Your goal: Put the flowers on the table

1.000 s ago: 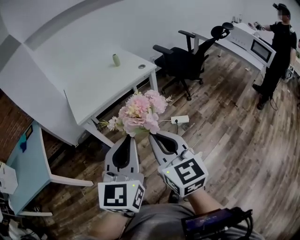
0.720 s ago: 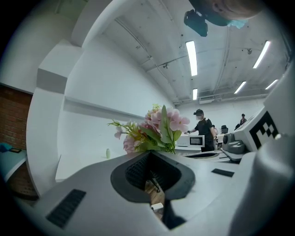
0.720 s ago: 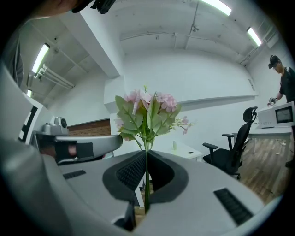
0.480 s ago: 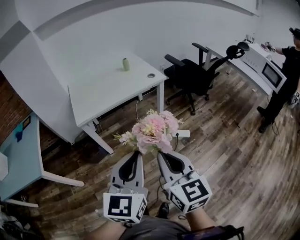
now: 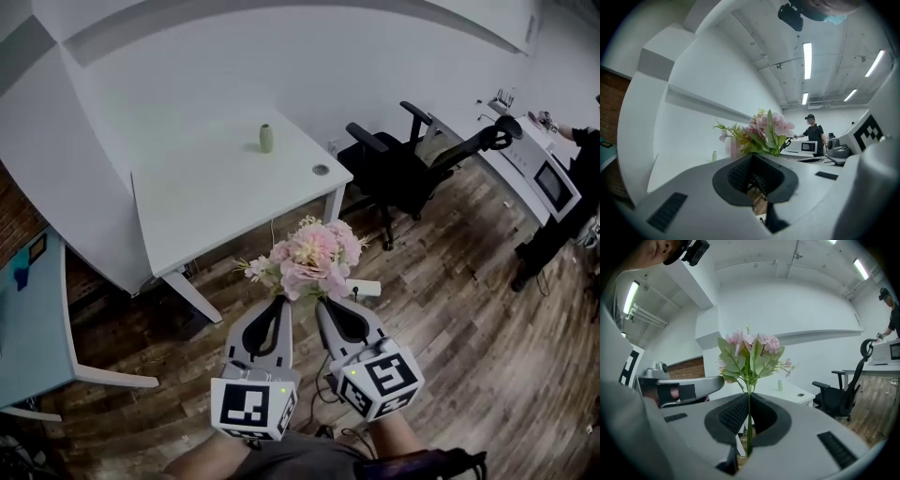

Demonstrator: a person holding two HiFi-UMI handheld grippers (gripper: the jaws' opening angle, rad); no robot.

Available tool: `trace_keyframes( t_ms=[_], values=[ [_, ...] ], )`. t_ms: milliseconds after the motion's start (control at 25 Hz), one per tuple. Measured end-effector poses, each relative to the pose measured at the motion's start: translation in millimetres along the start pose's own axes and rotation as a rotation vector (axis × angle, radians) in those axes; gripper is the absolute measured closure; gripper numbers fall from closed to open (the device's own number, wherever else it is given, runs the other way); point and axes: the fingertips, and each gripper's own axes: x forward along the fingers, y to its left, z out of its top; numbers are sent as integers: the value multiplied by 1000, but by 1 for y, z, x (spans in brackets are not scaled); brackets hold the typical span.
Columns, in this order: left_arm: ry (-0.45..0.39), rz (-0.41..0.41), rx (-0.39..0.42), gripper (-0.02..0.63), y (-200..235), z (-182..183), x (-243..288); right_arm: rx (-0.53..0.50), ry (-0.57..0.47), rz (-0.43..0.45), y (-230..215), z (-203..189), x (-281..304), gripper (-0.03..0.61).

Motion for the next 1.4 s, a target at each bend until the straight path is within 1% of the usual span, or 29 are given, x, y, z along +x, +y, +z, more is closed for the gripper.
trace_keyframes(
  t_ms=[240,600,800,1000,1200,1400],
  values=[
    [-32,-21,8,606,63,25,46,1,-28,0,-3,30,80,566],
    [-96,-60,25,606,125,49,85,-42,-81,-1,8,64,157,566],
    [-80,-76,28,606,138,39,96,-41,-72,-6,7,63,177,566],
    [-46,-64,0,606,146,26,108,-34,-56,-7,0,58,189,566],
    [-22,-49,11,606,147,16,134,-13,-61,-10,-28,56,200,566],
    [19,-22,16,606,162,1,181,6,-46,3,-63,51,234,566]
  ],
)
